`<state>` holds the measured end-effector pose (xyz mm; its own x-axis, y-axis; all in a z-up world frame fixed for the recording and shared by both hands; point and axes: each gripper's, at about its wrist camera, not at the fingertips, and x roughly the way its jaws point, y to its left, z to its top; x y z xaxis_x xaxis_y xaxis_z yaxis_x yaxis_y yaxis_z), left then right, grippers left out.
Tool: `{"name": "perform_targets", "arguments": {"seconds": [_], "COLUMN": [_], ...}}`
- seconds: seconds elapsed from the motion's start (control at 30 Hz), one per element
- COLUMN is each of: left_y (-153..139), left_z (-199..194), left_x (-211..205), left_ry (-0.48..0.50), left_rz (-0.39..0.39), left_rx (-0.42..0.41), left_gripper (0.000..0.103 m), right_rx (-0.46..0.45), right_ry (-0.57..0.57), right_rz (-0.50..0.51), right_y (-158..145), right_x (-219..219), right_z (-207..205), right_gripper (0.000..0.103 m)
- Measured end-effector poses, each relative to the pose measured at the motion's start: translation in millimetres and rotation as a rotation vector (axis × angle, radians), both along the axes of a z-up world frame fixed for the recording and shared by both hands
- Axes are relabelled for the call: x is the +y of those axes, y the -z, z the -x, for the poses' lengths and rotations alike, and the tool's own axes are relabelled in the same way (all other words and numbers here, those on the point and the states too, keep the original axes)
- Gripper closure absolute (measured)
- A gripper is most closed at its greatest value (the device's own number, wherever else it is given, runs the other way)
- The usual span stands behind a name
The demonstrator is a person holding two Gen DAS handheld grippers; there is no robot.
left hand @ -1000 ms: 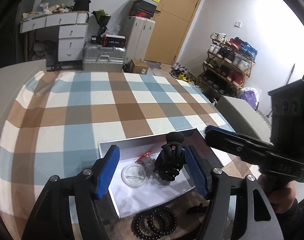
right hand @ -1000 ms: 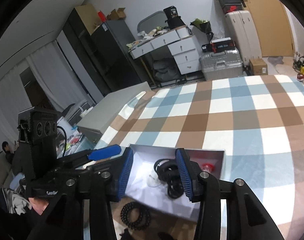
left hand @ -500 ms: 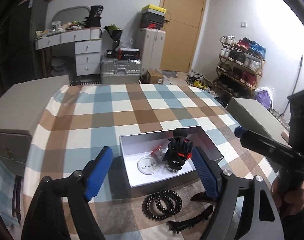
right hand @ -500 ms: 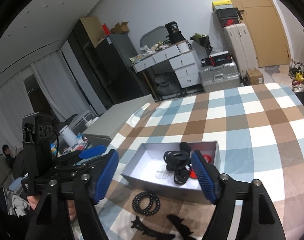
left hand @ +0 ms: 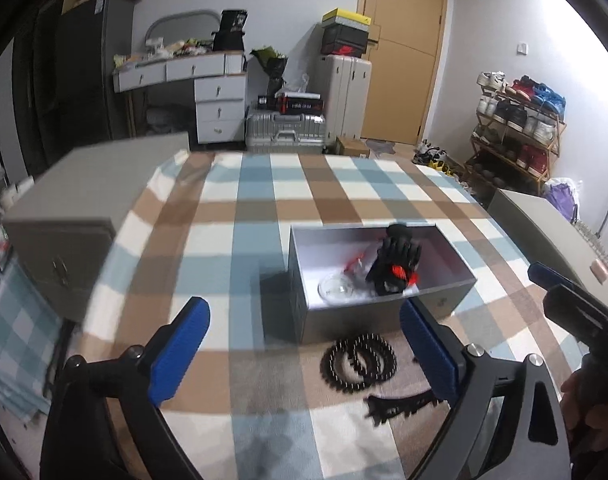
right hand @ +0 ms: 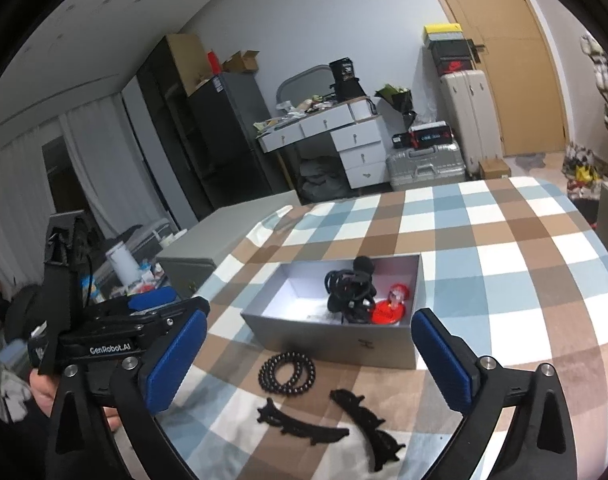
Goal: Organize jewelry
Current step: 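Withdraw both grippers from the box toward the remaining jewelry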
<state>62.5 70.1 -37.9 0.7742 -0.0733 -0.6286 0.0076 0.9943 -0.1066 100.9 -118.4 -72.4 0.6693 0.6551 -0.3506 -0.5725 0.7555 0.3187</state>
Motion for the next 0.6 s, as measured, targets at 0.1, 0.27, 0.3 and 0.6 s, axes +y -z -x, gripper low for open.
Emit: {"name": "perform_targets", "arguments": {"seconds": [0.1, 0.27, 0.3, 0.6], "left_y": [19, 41, 43, 54], "left_z": [2, 0, -1, -18], "left_x": [-1, -19, -21, -33], "left_ry": [0.022, 0.093, 0.099, 0.179], "left_rz": [0.034, 0.006, -0.001, 0.002], "left_rx": [0.045, 0.105, 0.108, 0.154], "left_gripper": [0.009, 0.009, 0.009, 0.032], "right_rx": [0.009, 0.038, 0.044, 0.078], "right_ry": [-0.003, 0.026, 0.03, 0.03], "right_rz": [0.008, 0.041, 0.043, 0.025], "right_y": [14, 31, 34, 46], "right_x": [2, 0, -1, -12], "right_z": [3, 5, 5, 6], "right_gripper": [0.0, 0.0, 0.0, 0.0]}}
